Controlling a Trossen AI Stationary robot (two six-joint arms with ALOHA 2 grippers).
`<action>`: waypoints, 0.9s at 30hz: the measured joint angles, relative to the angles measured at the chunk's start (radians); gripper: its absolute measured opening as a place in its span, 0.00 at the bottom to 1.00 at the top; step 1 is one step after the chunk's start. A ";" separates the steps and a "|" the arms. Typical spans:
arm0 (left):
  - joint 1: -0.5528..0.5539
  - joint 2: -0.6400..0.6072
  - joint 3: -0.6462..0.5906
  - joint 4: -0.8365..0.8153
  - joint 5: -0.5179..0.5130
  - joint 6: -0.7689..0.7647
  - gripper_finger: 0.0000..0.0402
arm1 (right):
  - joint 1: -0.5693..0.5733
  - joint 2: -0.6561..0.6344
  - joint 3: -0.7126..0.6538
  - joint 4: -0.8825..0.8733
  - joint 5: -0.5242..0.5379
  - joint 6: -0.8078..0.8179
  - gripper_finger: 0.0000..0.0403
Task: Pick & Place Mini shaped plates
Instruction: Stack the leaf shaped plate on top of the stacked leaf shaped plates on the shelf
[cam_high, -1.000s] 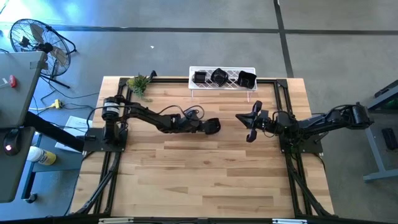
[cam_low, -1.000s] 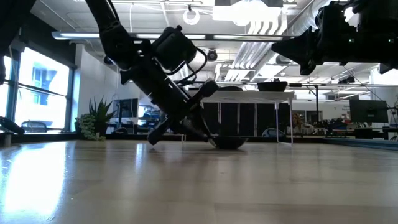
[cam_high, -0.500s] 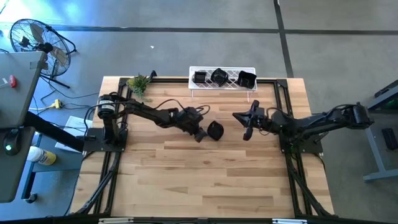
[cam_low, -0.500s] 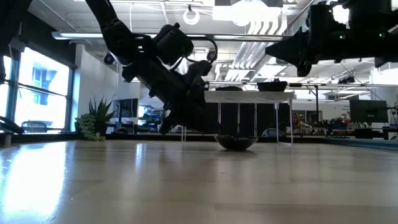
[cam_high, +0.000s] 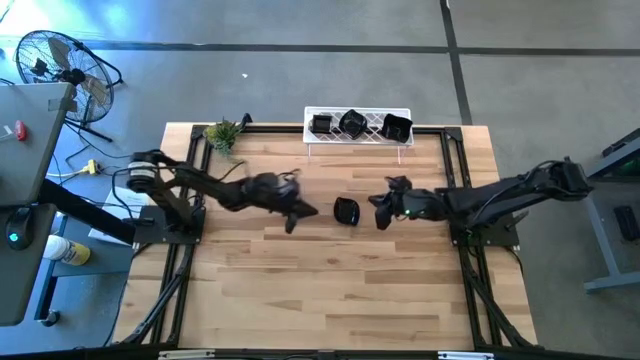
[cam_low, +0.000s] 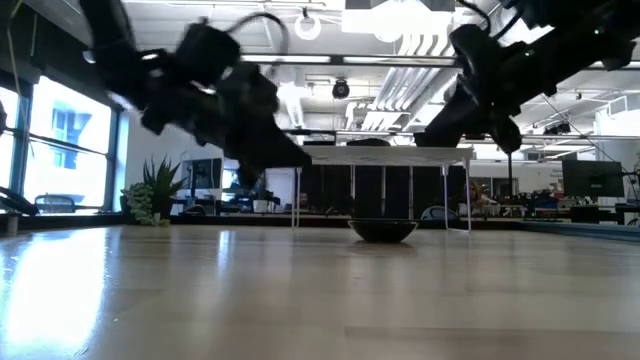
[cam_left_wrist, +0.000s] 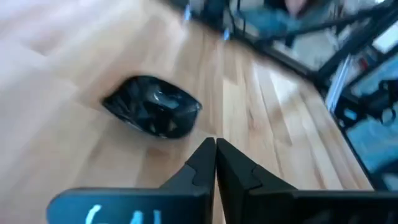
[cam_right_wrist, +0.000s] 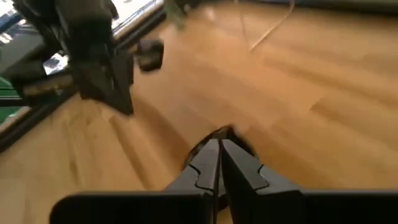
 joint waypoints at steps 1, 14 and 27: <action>0.000 -0.014 -0.053 0.081 -0.014 0.003 0.03 | -0.002 0.021 0.009 -0.003 -0.019 0.025 0.03; 0.000 -0.029 -0.419 0.590 -0.211 0.135 0.03 | -0.165 0.389 0.233 -0.169 -0.237 0.127 0.22; -0.001 -0.029 -0.438 0.586 -0.249 0.203 0.03 | -0.245 0.537 0.248 -0.124 -0.386 0.108 0.18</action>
